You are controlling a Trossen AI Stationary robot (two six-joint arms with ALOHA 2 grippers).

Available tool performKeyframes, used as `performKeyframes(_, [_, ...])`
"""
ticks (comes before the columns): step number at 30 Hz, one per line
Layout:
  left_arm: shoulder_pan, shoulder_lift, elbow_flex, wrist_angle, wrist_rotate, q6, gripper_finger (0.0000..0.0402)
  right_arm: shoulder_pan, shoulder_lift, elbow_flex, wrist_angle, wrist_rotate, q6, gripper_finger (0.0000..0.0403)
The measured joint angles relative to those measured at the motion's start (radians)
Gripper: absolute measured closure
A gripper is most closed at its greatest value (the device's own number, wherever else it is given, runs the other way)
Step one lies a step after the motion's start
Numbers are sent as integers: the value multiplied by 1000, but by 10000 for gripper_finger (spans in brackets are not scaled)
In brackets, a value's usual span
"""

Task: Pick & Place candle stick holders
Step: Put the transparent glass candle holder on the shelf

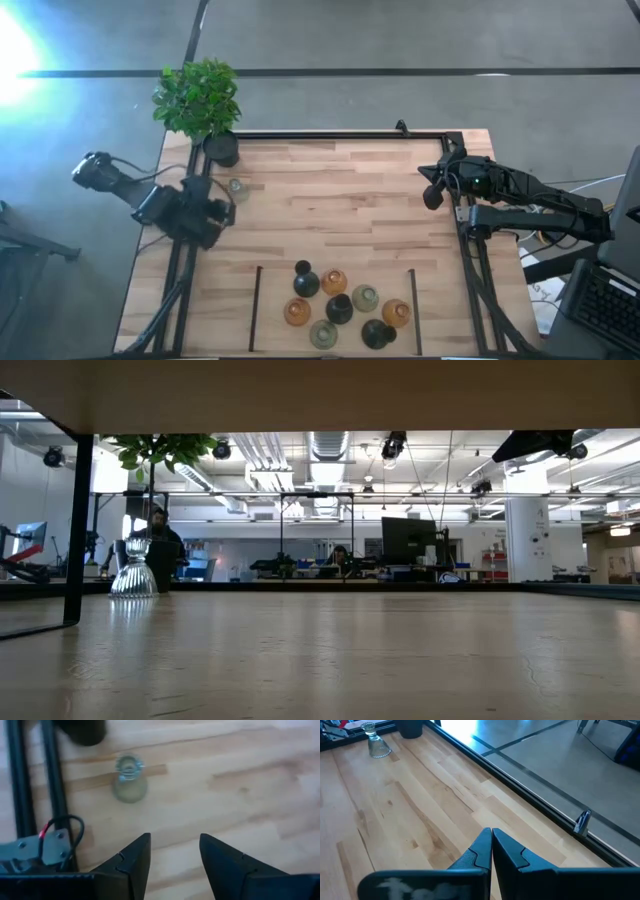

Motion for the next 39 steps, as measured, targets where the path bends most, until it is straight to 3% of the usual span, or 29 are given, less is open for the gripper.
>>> performKeyframes(3, [116, -7, -15, 32, 48, 48, 238, 0, 0, 0, 0, 0, 0, 394])
performKeyframes(11, [414, 55, -17, 305, 132, 377, 265, 0, 0, 0, 0, 0, 0, 394])
performKeyframes(19, [735, 205, -17, 374, 327, 647, 270, 0, 0, 0, 0, 0, 0, 394])
performKeyframes(32, [836, 337, -16, 353, 290, 850, 270, 0, 0, 0, 0, 0, 0, 394])
performKeyframes(39, [874, 393, -17, 331, 331, 856, 270, 0, 0, 0, 0, 0, 0, 394])
